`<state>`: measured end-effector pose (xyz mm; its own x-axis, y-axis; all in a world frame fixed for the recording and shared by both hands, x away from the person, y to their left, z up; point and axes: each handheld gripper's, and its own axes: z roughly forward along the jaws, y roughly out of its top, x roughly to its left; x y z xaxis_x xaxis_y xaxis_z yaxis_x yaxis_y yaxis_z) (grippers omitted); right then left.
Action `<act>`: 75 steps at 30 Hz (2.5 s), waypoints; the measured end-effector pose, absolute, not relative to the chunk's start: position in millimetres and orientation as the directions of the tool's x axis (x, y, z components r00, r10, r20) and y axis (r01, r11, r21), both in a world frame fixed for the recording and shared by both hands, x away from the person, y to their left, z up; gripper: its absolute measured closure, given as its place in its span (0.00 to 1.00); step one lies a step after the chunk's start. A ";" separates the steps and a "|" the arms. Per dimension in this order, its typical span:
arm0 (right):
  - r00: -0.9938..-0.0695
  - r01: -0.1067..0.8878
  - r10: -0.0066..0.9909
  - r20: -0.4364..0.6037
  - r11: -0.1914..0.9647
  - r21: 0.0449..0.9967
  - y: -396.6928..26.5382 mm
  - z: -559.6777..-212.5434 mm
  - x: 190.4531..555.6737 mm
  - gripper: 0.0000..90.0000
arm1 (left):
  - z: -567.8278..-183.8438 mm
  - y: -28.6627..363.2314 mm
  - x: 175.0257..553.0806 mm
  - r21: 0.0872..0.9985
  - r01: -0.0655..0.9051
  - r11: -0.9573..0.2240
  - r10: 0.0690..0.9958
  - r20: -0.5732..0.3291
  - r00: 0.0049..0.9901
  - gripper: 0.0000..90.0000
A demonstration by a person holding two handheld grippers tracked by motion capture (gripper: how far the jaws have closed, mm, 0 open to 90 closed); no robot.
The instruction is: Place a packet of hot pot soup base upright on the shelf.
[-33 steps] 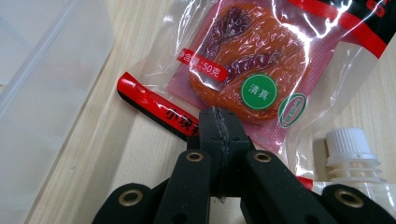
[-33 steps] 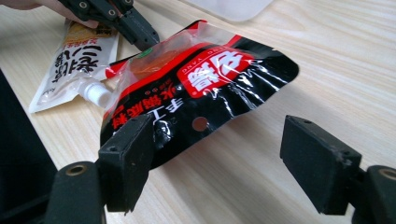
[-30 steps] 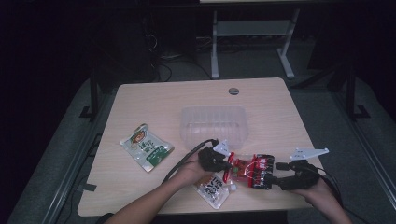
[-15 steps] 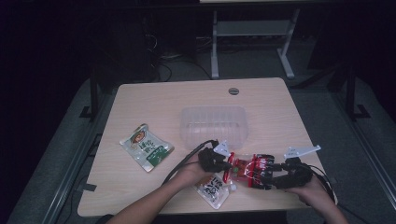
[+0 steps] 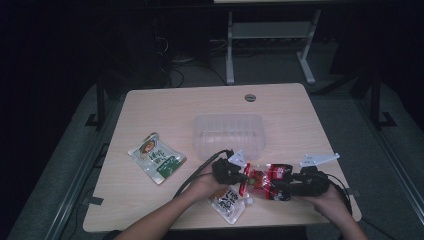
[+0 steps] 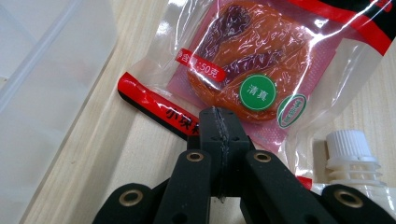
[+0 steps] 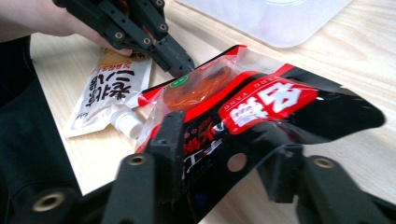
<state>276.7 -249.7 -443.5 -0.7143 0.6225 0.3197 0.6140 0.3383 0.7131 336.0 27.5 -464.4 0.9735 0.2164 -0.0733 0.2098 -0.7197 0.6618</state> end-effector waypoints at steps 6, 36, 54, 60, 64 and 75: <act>-0.706 0.622 0.632 0.319 0.338 0.707 -249.1 -443.3 278.9 0.76 | -464.1 27.9 336.6 0.658 0.206 -0.724 0.212 -0.072 0.975 1.00; -0.749 0.581 0.596 0.292 0.377 0.721 -245.0 -442.9 281.4 1.00 | -464.0 28.6 337.5 0.657 0.221 -0.721 0.211 -0.096 0.973 1.00; -0.810 0.509 0.495 0.315 0.325 0.797 -239.8 -424.6 280.3 1.00 | -461.2 30.7 338.5 0.678 0.235 -0.697 0.203 -0.127 0.971 1.00; -0.829 0.487 0.457 0.322 0.307 0.817 -233.0 -416.9 279.0 1.00 | -459.9 29.5 336.6 0.679 0.224 -0.699 0.196 -0.120 0.973 1.00; -0.839 0.473 0.436 0.326 0.290 0.832 -232.6 -414.8 279.0 1.00 | -458.5 27.2 333.6 0.685 0.216 -0.696 0.184 -0.121 0.975 1.00; -0.837 0.466 0.439 0.326 0.260 0.846 -238.6 -408.8 277.1 1.00 | -439.9 39.2 333.0 0.730 0.230 -0.644 0.188 -0.141 0.972 0.91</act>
